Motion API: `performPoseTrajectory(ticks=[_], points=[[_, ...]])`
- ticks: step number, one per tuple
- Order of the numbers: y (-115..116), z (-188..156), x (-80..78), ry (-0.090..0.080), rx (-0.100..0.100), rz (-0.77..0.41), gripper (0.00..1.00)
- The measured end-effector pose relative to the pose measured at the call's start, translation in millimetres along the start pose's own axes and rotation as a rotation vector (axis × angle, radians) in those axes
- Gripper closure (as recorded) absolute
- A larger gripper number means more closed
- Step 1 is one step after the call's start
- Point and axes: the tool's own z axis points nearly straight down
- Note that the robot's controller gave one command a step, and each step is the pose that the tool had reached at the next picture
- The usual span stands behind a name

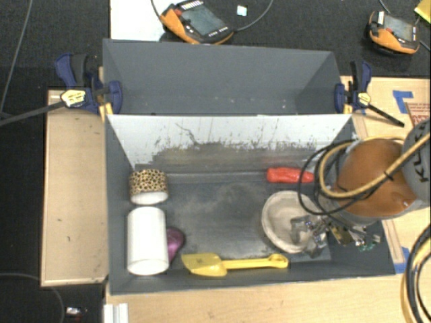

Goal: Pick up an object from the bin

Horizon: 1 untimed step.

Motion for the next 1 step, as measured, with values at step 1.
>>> performPoseTrajectory(ticks=[1], points=[[2.1, -30.2, 2.5, 0.010, -0.007, 0.003, 1.00]])
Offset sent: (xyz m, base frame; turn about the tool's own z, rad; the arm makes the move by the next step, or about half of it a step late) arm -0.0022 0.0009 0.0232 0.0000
